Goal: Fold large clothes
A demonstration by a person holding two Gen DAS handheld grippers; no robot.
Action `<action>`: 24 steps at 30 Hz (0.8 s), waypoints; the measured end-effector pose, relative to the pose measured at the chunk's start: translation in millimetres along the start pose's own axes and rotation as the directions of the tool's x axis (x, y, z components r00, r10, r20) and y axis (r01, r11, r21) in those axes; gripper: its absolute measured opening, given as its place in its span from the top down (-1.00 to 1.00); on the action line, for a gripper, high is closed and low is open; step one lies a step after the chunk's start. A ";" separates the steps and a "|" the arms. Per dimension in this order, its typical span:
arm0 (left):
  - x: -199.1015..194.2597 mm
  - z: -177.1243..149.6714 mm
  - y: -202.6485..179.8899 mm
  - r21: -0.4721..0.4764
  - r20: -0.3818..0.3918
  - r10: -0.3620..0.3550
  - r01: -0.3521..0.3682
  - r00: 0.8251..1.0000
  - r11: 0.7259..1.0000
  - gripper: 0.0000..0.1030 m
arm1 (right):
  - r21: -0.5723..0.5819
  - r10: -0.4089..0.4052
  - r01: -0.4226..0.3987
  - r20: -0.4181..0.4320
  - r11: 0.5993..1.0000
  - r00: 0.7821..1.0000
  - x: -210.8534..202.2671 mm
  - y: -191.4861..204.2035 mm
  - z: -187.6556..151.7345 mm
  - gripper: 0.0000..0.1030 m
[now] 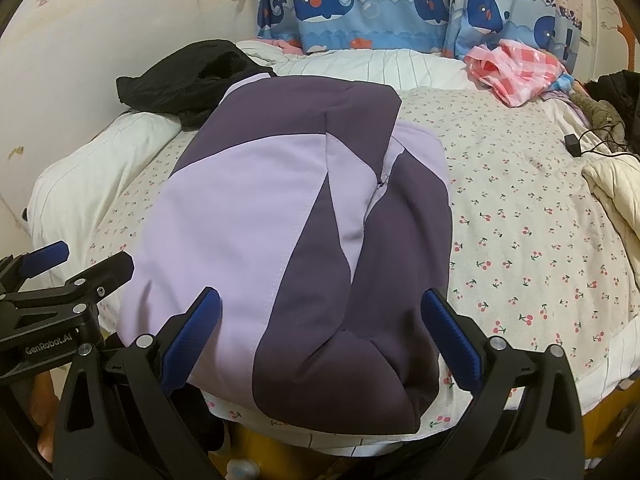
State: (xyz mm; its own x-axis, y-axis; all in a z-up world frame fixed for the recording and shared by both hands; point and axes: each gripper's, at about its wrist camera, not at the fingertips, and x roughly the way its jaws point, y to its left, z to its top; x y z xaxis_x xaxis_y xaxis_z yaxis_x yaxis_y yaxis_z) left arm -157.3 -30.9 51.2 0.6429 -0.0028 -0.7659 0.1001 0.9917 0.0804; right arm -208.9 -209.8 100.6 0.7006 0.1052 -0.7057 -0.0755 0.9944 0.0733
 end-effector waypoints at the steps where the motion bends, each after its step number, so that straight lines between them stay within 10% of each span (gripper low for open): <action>1: 0.0 -0.1 -0.3 0.000 0.000 0.000 0.000 1.000 1.000 -0.90 | 0.001 0.000 0.000 0.000 1.000 1.000 0.0 0.0 0.0 -0.88; 24: -0.6 -1.6 1.7 -0.008 -0.003 0.008 -0.008 1.000 1.000 -0.90 | -0.008 0.007 -0.007 -0.002 1.000 1.000 1.5 2.4 0.8 -0.88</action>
State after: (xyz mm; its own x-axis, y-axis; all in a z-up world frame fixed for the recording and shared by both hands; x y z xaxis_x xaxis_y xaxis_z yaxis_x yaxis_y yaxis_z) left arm -158.7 -29.1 50.7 0.6413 0.0060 -0.7673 0.0883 0.9928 0.0816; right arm -207.5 -207.2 100.3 0.6984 0.1124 -0.7068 -0.0859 0.9936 0.0731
